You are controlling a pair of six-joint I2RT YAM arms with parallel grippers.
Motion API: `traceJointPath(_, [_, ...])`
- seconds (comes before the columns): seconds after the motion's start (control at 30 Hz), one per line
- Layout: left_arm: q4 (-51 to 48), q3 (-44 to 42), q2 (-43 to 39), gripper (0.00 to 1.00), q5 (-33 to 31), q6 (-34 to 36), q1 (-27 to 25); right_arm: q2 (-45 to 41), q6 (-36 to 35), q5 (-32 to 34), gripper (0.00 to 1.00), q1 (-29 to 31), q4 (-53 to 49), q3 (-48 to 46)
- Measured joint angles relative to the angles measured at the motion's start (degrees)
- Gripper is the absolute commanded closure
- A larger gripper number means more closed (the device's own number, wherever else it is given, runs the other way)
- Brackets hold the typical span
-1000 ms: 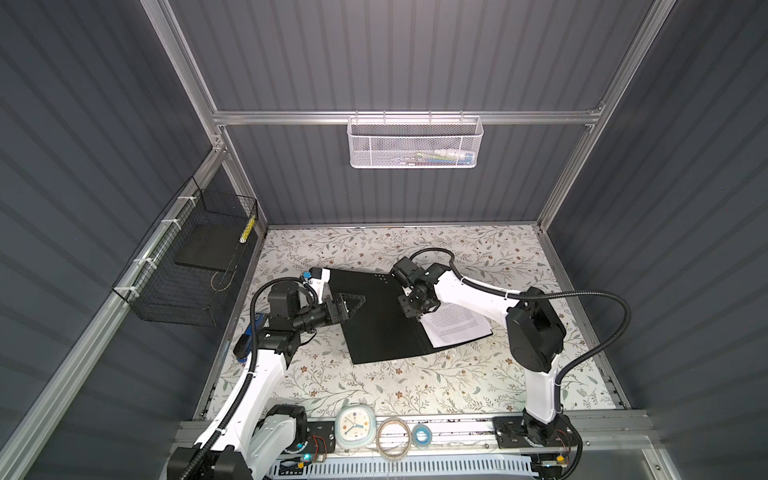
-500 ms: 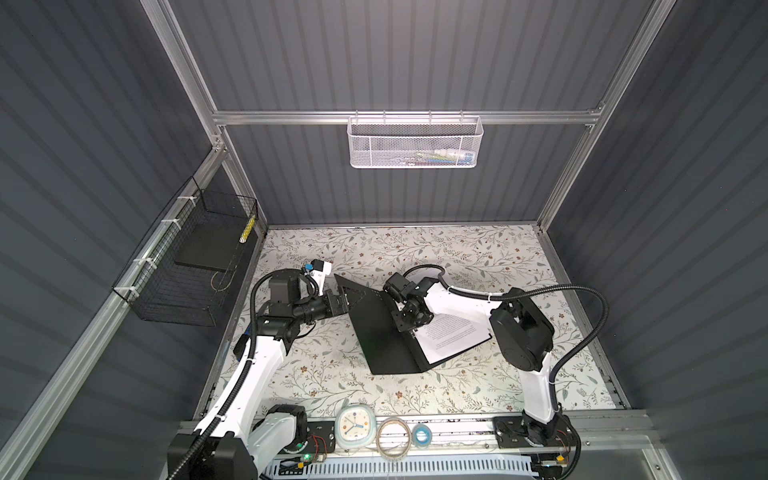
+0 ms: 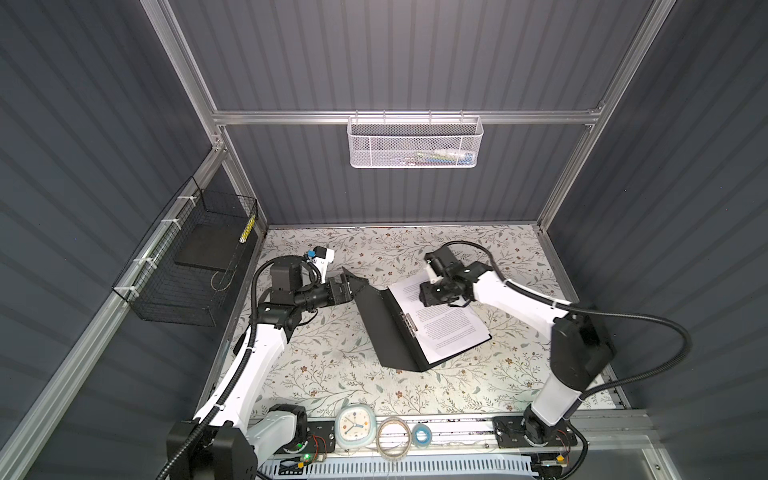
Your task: Put the files into the folder
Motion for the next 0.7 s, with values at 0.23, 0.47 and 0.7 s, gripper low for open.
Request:
traceJointPath(0.23, [4.4,2.2,4.8,0.01,-4.7,-1.7,-7.8,-10.4,1.9,-11.6,0.36,-18.9,11.6,-22.2])
traceJointPath(0.47, [7.7,7.9,12.7,0.01,-9.7,-1.8,-14.8,-26.6,5.3,-22.0,0.34,-32.5,17.0,-33.9])
traceJointPath(0.7, [11.8,12.7,23.5,0.01,-12.5,-1.5,-20.4,-40.9,4.3,-23.2,0.32,-35.4,14.7,-32.4])
